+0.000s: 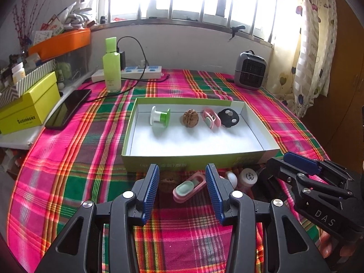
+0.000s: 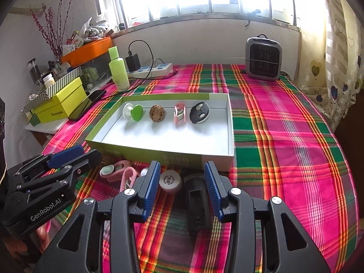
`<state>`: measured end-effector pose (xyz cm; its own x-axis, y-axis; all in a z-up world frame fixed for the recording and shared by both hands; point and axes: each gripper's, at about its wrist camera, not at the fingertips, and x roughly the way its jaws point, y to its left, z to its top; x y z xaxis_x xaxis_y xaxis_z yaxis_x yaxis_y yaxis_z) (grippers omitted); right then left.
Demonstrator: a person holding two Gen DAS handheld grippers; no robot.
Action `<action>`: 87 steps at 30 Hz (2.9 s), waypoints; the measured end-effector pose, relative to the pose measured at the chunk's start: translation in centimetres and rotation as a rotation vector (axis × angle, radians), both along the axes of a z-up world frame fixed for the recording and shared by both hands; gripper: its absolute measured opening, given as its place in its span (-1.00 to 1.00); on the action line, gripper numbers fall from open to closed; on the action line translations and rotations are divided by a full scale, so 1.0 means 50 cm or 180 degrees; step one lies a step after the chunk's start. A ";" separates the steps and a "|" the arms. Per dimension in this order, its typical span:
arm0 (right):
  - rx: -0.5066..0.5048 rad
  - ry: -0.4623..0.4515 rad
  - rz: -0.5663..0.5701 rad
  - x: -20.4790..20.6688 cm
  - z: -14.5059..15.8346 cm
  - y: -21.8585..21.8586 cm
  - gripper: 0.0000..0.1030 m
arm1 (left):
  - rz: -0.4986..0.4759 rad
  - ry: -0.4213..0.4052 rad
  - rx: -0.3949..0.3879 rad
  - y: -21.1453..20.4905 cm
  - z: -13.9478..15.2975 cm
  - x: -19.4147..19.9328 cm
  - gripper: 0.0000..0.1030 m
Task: Organize objects
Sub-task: 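Move the right tool to the black device while the left tool approaches the pink-and-mint clip, then close the right tool on the black device while the left tool grasps the pink-and-mint clip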
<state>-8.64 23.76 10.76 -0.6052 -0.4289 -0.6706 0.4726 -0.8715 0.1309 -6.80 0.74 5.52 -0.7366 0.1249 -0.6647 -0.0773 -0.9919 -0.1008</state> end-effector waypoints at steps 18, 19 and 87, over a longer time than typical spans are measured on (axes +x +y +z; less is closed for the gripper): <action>0.0007 -0.0125 -0.0063 0.018 -0.029 0.031 -0.18 | -0.0015 -0.0122 0.0143 -0.039 -0.042 0.026 -0.13; 0.0011 -0.0135 -0.0066 0.018 -0.032 0.032 -0.18 | -0.0011 -0.0132 0.0140 -0.039 -0.044 0.026 -0.12; 0.0399 -0.0316 0.0025 -0.013 -0.075 0.040 -0.43 | -0.0417 -0.0447 0.0381 -0.008 -0.082 -0.017 -0.09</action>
